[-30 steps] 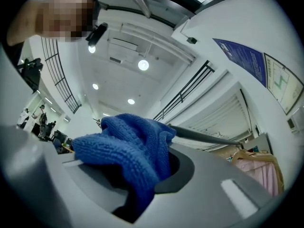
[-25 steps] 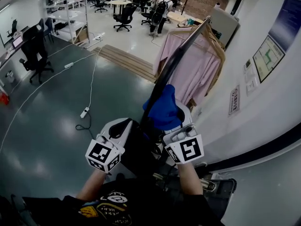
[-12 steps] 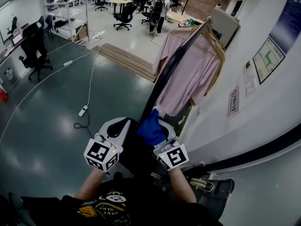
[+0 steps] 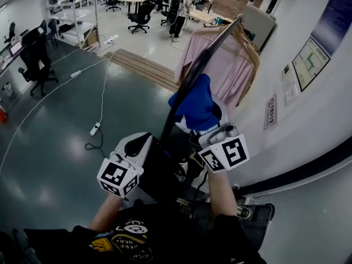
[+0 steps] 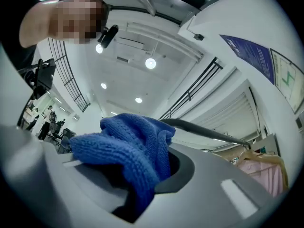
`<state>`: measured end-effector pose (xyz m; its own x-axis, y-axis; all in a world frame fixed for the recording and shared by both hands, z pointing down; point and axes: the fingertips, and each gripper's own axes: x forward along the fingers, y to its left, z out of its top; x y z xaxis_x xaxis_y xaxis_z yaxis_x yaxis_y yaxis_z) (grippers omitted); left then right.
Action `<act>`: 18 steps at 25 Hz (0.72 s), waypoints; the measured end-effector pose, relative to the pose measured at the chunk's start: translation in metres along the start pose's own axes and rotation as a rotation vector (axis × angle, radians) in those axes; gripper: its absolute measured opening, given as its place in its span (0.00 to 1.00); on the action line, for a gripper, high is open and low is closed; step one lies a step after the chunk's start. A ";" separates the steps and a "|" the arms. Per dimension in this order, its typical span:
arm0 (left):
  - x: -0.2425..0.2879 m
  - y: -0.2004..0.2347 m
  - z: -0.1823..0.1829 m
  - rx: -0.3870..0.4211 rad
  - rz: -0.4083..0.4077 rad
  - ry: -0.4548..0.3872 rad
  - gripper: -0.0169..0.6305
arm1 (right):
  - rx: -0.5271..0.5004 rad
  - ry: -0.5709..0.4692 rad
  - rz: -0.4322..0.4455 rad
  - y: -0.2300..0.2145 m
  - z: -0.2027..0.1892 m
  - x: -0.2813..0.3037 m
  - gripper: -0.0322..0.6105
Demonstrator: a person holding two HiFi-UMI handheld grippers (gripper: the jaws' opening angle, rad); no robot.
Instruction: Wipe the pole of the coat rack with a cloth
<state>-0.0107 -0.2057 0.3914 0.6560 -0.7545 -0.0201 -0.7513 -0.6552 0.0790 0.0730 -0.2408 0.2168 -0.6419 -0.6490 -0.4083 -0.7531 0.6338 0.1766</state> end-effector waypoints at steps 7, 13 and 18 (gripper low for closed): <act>-0.002 0.002 0.007 0.009 0.001 -0.016 0.03 | 0.049 0.020 -0.159 -0.086 0.010 0.042 0.12; -0.004 0.011 0.007 0.009 0.016 -0.011 0.03 | 0.086 0.042 -0.301 -0.152 0.001 0.049 0.11; -0.001 0.009 0.010 0.015 0.009 -0.017 0.03 | 0.095 0.040 -0.175 -0.112 0.010 0.043 0.11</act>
<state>-0.0185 -0.2111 0.3822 0.6479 -0.7609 -0.0367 -0.7583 -0.6487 0.0645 0.1306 -0.3353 0.1703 -0.5091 -0.7678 -0.3890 -0.8380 0.5453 0.0205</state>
